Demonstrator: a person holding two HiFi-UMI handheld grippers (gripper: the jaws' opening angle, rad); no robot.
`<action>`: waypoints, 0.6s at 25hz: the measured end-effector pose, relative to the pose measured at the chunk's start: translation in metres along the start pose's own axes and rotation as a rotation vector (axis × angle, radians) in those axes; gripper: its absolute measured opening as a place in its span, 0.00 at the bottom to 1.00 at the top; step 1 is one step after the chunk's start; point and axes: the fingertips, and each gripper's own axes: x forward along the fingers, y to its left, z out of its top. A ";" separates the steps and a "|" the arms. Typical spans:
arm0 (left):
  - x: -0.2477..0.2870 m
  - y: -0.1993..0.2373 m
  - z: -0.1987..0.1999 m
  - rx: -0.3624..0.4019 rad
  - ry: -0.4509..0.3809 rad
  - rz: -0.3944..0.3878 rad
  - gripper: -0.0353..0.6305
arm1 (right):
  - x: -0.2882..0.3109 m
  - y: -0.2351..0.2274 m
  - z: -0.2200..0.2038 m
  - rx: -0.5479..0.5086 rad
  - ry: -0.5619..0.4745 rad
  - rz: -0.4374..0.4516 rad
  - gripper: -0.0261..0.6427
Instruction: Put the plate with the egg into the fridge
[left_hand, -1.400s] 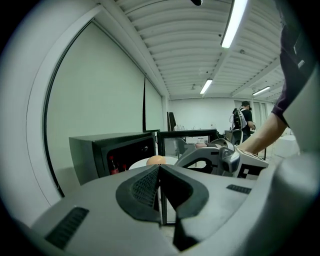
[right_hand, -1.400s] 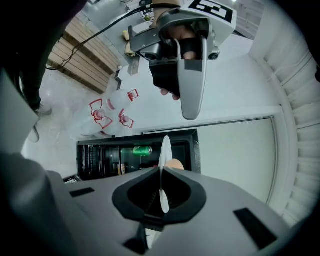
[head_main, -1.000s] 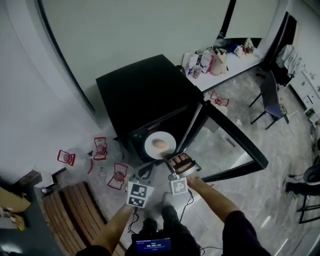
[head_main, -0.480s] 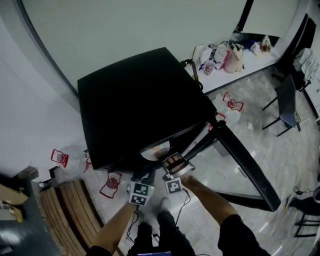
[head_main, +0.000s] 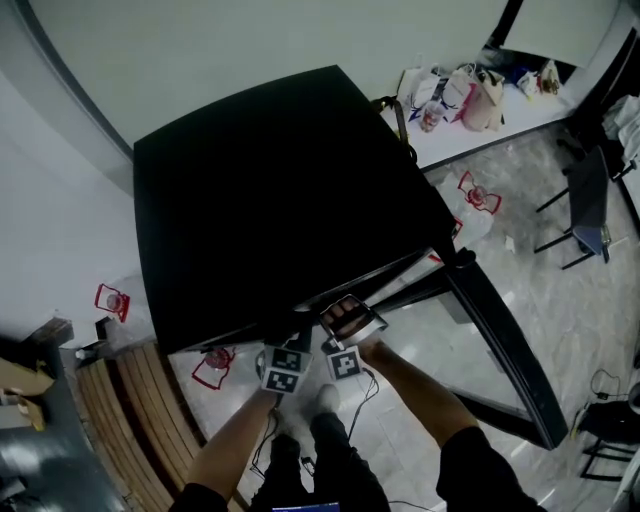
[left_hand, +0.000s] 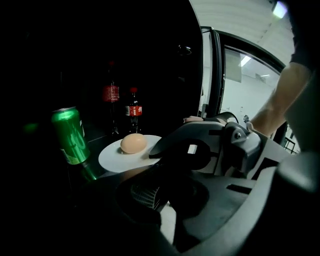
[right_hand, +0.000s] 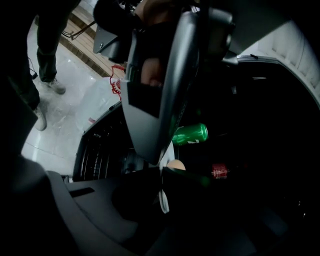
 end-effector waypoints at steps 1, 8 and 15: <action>0.003 0.001 -0.001 -0.005 0.006 0.003 0.07 | 0.002 -0.001 0.000 0.003 -0.003 -0.001 0.07; 0.014 0.011 -0.006 -0.049 0.053 0.044 0.07 | 0.005 0.007 -0.001 0.106 -0.012 0.083 0.08; 0.020 0.017 0.002 -0.133 0.088 0.059 0.07 | 0.003 0.006 -0.006 0.065 0.043 0.107 0.11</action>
